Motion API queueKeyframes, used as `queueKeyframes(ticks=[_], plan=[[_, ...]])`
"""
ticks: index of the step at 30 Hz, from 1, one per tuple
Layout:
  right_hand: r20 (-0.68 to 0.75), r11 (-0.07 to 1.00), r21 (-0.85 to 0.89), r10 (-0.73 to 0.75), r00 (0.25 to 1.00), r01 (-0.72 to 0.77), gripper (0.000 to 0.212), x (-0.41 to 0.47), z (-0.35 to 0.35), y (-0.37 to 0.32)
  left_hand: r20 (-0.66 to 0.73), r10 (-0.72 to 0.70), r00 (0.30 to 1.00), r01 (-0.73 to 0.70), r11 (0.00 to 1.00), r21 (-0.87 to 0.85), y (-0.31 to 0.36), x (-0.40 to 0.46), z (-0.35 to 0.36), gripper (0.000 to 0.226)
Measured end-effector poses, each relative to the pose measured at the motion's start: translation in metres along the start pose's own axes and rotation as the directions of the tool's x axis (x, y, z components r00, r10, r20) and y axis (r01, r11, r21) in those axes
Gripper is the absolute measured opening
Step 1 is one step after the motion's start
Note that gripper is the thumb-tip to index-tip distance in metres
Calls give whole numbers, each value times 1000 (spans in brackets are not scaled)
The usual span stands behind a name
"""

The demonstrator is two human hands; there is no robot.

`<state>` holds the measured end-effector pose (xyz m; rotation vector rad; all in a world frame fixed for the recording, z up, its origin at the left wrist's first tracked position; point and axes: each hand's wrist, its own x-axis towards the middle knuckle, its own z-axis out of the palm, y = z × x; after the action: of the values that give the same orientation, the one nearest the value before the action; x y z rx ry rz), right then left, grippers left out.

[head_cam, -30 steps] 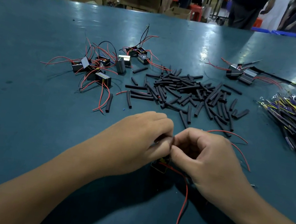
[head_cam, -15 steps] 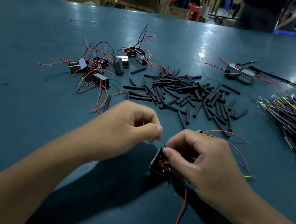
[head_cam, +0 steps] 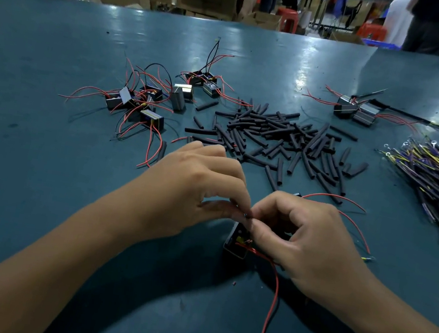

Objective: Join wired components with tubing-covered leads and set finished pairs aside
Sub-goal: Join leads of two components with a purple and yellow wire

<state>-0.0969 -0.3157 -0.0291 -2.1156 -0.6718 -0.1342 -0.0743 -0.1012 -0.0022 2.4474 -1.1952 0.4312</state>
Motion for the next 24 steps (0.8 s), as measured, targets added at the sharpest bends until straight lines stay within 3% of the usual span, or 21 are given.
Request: queueKeyframes(ticks=[4, 8, 13, 16, 21, 22, 24], plan=[[-16, 1000, -23, -15, 1000, 15, 5, 1, 0, -1, 29, -47, 998, 49, 997, -64, 2, 0, 3, 15], [-29, 1000, 3, -8, 1000, 9, 3, 0, 1, -2, 113, -221, 969, 241, 946, -216, 8, -3, 7, 16], [-22, 999, 46, 10, 1000, -9, 7, -1, 3, 0, 241, -485, 840, 541, 731, -415, 17, -2, 14, 25], [-12, 999, 47, 13, 1000, -12, 9, -1, 3, 1, 322, -550, 770, 633, 597, -494, 21, -3, 14, 26], [1, 1000, 29, 8, 1000, -8, 14, -1, 3, -1, 454, -636, 624, 738, 287, -611, 24, 0, 16, 28], [0, 1000, 20, 5, 1000, -5, 15, -1, 2, -1, 469, -632, 617, 738, 259, -622, 24, 1, 15, 28], [-4, 1000, 8, 4, 1000, -4, 14, -1, 1, -2, 453, -612, 648, 727, 319, -608, 22, 1, 14, 28]])
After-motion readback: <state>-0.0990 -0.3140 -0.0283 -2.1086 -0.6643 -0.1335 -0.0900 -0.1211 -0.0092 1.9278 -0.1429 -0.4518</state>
